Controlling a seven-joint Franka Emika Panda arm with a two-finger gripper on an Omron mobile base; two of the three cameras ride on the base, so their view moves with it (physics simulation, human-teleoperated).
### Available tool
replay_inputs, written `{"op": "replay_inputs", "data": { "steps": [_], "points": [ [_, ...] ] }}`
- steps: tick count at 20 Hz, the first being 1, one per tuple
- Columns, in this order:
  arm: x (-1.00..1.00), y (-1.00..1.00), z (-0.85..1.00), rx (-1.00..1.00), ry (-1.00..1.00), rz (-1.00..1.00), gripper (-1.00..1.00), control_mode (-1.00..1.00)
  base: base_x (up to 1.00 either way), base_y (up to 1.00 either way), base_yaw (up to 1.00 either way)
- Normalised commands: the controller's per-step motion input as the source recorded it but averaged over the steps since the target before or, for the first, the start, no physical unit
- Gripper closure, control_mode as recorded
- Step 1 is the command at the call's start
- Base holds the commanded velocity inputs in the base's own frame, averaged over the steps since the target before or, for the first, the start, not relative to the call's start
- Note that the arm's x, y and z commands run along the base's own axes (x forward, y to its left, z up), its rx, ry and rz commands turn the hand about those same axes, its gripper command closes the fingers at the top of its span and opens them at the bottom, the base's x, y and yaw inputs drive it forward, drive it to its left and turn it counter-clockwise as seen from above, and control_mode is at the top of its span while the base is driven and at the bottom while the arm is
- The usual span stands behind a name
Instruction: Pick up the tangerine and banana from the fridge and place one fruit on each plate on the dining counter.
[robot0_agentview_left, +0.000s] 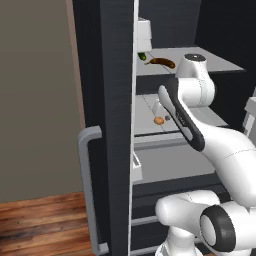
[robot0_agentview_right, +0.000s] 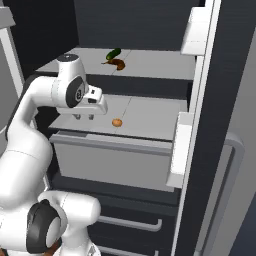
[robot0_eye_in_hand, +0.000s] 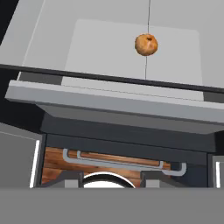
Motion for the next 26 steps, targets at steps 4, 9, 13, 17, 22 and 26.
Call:
{"op": "replay_inputs", "data": {
  "steps": [4, 9, 13, 17, 22, 26],
  "points": [
    [0.0, -0.04, -0.01, 0.03, -0.01, 0.0, -1.0, -1.0, 0.0, 0.0, 0.0],
    [-0.03, -0.46, -0.4, 0.04, -0.26, 0.0, -1.0, -1.0, 0.0, 0.0, 0.0],
    [0.25, -0.26, -0.49, 0.0, -0.07, 0.0, -1.0, -1.0, 0.0, 0.0, 0.0],
    [0.49, -0.08, -0.26, 0.0, 0.11, 0.0, -1.0, -1.0, 0.0, 0.0, 0.0],
    [0.67, 0.0, -0.13, 0.0, 0.04, 0.0, -1.0, -1.0, 0.0, 0.0, 0.0],
    [0.3, 0.0, -0.2, 0.0, 0.0, 0.0, -1.0, -1.0, 0.0, 0.0, 0.0]
  ]
}}
